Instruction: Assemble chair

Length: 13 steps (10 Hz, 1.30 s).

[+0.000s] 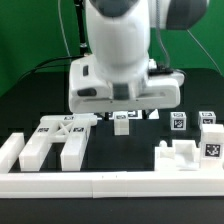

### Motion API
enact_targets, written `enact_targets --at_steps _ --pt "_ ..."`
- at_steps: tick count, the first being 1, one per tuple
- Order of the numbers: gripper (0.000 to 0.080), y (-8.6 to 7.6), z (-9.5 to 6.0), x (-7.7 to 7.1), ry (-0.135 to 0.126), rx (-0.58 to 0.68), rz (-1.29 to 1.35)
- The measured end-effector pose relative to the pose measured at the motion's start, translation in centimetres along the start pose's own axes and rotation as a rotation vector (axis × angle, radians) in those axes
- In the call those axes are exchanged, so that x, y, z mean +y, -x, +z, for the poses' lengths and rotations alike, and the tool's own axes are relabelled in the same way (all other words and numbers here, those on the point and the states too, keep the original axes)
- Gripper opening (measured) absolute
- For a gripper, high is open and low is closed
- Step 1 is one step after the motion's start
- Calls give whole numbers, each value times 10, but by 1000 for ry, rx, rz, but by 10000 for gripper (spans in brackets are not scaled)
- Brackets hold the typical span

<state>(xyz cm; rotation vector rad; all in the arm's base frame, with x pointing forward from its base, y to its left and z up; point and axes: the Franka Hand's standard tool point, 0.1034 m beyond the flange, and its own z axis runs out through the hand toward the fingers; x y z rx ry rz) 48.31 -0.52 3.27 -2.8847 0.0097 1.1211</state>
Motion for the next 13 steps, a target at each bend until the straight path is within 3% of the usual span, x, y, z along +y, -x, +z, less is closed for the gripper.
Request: enact_targets --at_steps 2,3,4,7,10,12,13 --pt "649 7 5 1 -8 -120 10" --pt "649 1 7 2 -6 -149 11" --pt "649 -1 8 3 -6 -136 11" --pt "649 11 39 5 -16 -186 29" --pt "638 11 42 6 -16 -187 32" --pt "286 11 43 6 -17 -187 32" --pt "285 11 43 6 -17 -188 32"
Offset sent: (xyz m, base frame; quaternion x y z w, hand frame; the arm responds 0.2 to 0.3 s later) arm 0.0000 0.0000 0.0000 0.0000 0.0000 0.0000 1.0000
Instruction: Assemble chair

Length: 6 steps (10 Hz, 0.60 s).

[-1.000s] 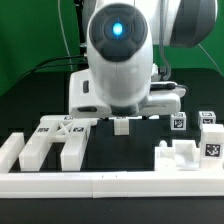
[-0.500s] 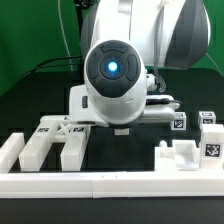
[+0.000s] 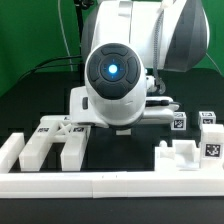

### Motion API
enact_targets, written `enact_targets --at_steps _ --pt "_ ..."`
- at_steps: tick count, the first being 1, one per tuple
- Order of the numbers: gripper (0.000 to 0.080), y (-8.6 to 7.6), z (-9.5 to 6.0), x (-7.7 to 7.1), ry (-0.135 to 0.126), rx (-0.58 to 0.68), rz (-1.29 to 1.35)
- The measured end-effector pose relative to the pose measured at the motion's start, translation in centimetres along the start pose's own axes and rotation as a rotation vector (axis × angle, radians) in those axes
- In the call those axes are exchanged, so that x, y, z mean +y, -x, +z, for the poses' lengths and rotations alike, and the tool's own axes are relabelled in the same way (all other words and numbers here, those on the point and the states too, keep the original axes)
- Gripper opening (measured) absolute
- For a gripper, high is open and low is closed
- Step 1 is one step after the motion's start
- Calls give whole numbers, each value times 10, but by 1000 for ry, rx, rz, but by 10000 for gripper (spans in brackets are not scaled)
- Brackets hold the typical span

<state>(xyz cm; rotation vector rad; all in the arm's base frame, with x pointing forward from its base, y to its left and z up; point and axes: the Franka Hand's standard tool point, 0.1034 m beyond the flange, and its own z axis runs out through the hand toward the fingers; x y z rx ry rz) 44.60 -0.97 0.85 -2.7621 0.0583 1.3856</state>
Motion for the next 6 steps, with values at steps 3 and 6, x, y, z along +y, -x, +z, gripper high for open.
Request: enact_targets --at_steps 3,6 --pt "285 0 0 0 0 0 0" --pt "285 9 -42 -6 -12 10 -12"
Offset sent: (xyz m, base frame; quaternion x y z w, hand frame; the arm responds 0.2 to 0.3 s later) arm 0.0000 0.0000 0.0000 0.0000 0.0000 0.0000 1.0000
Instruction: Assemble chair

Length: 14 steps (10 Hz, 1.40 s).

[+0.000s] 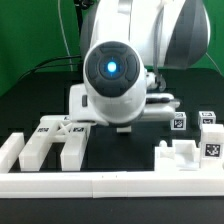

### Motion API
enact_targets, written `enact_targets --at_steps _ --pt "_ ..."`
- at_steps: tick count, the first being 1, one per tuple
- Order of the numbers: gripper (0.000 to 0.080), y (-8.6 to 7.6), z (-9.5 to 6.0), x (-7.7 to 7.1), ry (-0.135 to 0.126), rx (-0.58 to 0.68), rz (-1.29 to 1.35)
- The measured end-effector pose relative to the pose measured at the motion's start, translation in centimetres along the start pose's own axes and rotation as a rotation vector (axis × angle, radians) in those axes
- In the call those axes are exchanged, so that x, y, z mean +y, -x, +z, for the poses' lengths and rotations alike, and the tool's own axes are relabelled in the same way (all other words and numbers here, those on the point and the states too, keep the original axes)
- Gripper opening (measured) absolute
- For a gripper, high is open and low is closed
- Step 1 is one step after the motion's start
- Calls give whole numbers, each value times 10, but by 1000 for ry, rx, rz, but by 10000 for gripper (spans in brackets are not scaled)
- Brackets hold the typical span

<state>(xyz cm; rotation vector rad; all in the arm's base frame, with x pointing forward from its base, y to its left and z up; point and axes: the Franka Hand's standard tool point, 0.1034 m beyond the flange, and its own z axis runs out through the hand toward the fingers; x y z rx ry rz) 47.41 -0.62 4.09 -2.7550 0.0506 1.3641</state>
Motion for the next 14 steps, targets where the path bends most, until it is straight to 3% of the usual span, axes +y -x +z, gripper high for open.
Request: enact_targets --at_steps 2,3,5,7,10,12,13,14 --pt "285 12 -47 -13 -1 93 -17" --pt "285 19 -59 -18 0 115 -28" --pt "285 4 -63 -15 6 245 -25" --pt "285 1 -72 -16 8 399 -30" --pt "285 -10 -150 -45 22 726 -80" --pt "285 -15 -169 -49 36 930 -89" --pt "285 -14 -163 -45 40 986 -83" --pt "285 -17 -166 -44 52 1067 -85"
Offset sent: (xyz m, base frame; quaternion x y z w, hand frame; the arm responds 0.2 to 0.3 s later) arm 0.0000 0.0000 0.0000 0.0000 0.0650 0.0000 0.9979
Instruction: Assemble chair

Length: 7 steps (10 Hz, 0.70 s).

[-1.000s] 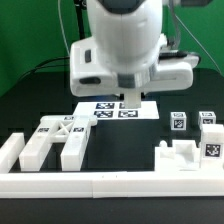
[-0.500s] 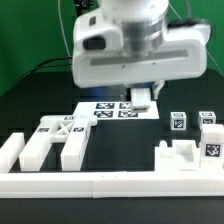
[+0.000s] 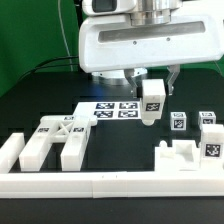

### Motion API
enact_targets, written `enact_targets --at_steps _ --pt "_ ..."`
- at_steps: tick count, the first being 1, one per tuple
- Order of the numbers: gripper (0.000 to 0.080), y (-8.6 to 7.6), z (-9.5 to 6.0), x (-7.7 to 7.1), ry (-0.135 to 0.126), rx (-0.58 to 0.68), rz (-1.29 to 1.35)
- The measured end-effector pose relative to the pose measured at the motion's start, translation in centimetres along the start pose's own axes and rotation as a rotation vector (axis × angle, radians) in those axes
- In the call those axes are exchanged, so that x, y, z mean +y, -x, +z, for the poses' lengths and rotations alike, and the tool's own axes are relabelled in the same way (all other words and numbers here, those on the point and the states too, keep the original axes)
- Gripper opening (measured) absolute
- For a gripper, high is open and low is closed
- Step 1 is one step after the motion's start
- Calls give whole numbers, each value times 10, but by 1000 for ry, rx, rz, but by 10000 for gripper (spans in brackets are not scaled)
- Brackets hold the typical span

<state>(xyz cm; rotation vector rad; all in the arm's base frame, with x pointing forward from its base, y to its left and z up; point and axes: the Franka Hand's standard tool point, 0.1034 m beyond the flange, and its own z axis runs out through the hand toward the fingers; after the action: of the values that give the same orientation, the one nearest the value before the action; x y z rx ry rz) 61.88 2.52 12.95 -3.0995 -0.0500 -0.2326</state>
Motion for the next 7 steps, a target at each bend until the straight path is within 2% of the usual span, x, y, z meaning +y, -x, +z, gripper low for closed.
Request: enact_targets --at_steps 1,2,4,5,6,7 --pt "285 -9 5 3 21 127 -19" --pt "285 -16 7 3 29 216 -6" --pt "285 -25 14 -5 50 374 -2" --pt "285 -22 23 -10 58 422 -5" --pt "285 -24 22 -9 73 507 -8" --pt "285 -21 25 -9 71 498 -5"
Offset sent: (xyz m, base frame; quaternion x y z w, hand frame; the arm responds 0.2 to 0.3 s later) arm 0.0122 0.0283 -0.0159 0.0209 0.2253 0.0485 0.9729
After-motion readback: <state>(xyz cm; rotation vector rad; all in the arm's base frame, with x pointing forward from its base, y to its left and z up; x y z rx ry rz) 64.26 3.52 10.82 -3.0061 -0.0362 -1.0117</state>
